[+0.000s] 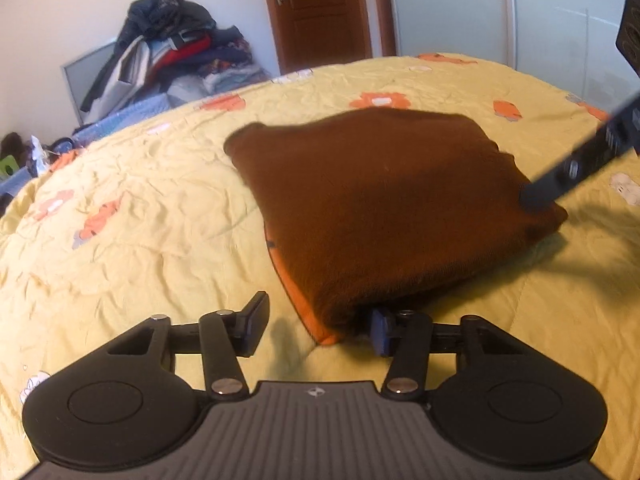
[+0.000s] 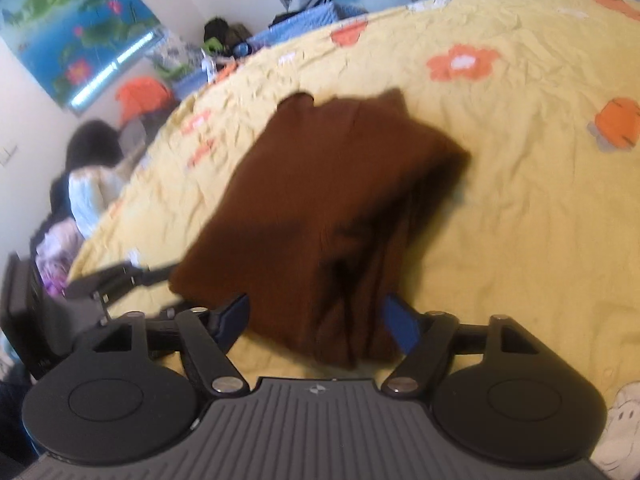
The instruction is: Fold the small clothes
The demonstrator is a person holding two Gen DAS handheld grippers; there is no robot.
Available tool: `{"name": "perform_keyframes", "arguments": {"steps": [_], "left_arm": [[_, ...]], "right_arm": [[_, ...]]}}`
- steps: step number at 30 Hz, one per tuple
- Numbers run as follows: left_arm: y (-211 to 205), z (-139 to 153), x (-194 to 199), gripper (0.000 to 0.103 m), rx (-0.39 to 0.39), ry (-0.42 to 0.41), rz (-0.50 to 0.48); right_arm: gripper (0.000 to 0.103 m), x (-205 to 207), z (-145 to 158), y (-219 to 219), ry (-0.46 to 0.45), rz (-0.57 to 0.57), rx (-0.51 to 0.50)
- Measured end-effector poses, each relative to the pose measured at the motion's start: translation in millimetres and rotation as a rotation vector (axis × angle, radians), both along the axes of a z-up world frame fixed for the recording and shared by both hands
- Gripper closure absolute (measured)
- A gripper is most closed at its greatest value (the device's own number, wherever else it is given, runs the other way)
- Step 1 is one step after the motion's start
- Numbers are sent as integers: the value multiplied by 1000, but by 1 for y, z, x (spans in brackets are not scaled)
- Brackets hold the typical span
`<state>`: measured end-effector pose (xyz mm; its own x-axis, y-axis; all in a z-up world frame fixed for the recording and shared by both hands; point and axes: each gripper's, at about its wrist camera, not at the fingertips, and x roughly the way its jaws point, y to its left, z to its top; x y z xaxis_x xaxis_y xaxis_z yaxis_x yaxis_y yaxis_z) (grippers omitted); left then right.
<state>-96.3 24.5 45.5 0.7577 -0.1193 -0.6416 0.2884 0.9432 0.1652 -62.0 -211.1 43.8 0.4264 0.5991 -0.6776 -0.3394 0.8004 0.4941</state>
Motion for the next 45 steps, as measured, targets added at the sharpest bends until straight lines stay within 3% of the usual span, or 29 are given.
{"name": "perform_keyframes", "arguments": {"steps": [2, 4, 8, 12, 13, 14, 15, 17, 19, 21, 22, 24, 25, 29, 31, 34, 35, 37, 39, 40, 42, 45], "left_arm": [[-1, 1, 3, 91, -35, 10, 3], [2, 3, 4, 93, -53, 8, 43], [18, 0, 0, 95, -101, 47, 67], [8, -3, -2, 95, -69, 29, 66], [6, -4, -2, 95, -63, 25, 66], [5, -5, -3, 95, -52, 19, 64], [4, -6, -4, 95, -41, 10, 61], [2, -7, -7, 95, -31, -1, 59], [1, -7, -7, 95, -26, -4, 61], [1, -7, -7, 95, -26, -5, 64], [1, -7, -8, 95, -24, -8, 64], [0, -7, -10, 95, -19, -14, 63], [-1, -7, -11, 95, -13, -18, 61], [-4, -7, -13, 95, 6, -28, 49], [-4, -7, -12, 95, 2, -30, 43], [-5, -8, -12, 95, 10, -34, 40], [-5, -6, -13, 95, 11, -30, 31], [4, 1, -19, 93, -12, -9, -11], [18, 13, -25, 91, -58, 20, -58], [25, 21, -27, 91, -85, 17, -82], [34, 37, -26, 87, -129, -10, -103], [21, 50, -7, 60, -181, -54, -129]], "right_arm": [[64, 4, -5, 6, 3, 28, -9], [83, 6, -9, 13, -13, 57, -75], [91, 18, 1, -6, -46, 44, -76], [93, 16, -21, -23, -21, 39, -54], [88, 11, -20, -26, -20, 35, -46], [72, 14, -17, -29, -9, 27, -20], [62, 16, -15, -34, 8, 17, 14], [27, 25, -2, -46, -26, -38, 70], [18, 40, 8, -60, -72, -124, 119], [22, 63, 7, -69, -16, -179, 157], [30, 72, 3, -69, 15, -212, 155], [55, 92, -4, -61, 47, -220, 151], [85, 99, -5, -56, 44, -193, 161], [92, 113, 9, -26, -67, -99, 21], [93, 124, 20, -24, -108, -115, 18], [93, 135, -1, -25, -44, -135, -34], [92, 136, -15, -19, -6, -108, -63], [84, 126, -21, -11, -38, -103, -92], [52, 117, -11, -18, -18, -156, -71], [28, 113, -3, -24, -33, -180, -46], [27, 98, 18, -36, -137, -227, 20], [27, 95, 45, -29, -164, -196, 120]]}}
